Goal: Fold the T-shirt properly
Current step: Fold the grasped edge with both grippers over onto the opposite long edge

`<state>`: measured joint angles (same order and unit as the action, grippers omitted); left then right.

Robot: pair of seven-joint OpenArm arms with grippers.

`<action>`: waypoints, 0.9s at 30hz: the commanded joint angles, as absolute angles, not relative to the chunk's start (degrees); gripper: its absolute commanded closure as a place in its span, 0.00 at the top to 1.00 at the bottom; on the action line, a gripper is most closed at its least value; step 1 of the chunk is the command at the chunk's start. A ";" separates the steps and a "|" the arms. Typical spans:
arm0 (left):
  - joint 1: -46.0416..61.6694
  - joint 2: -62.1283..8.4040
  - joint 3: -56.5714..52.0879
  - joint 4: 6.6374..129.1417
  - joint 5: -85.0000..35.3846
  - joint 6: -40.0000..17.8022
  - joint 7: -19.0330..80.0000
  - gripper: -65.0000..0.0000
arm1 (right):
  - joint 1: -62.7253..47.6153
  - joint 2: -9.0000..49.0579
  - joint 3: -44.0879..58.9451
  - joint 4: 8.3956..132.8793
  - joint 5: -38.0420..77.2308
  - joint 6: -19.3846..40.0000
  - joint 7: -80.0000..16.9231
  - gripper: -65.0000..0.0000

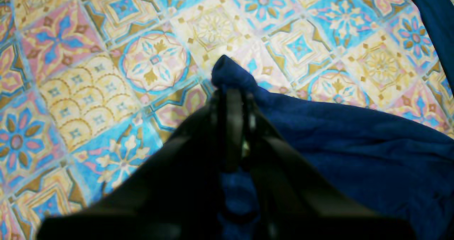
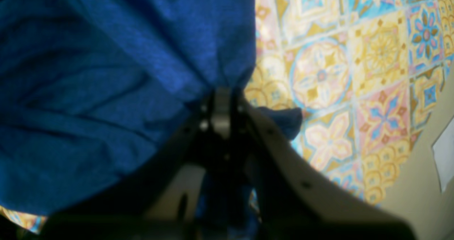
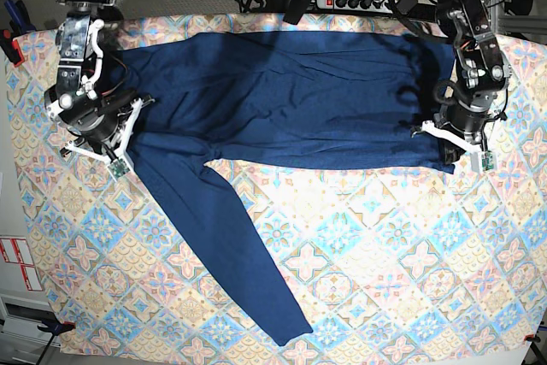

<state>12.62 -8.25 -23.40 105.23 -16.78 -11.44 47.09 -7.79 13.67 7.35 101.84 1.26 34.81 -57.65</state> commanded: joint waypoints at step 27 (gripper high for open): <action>17.63 -8.92 -29.23 105.89 -16.57 -11.56 45.93 0.00 | -12.35 14.90 11.30 105.10 1.36 34.68 -56.84 0.00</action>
<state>17.96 -8.27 -28.97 105.06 -16.53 -11.66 47.16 -13.34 13.98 10.76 103.53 1.30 35.14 -58.15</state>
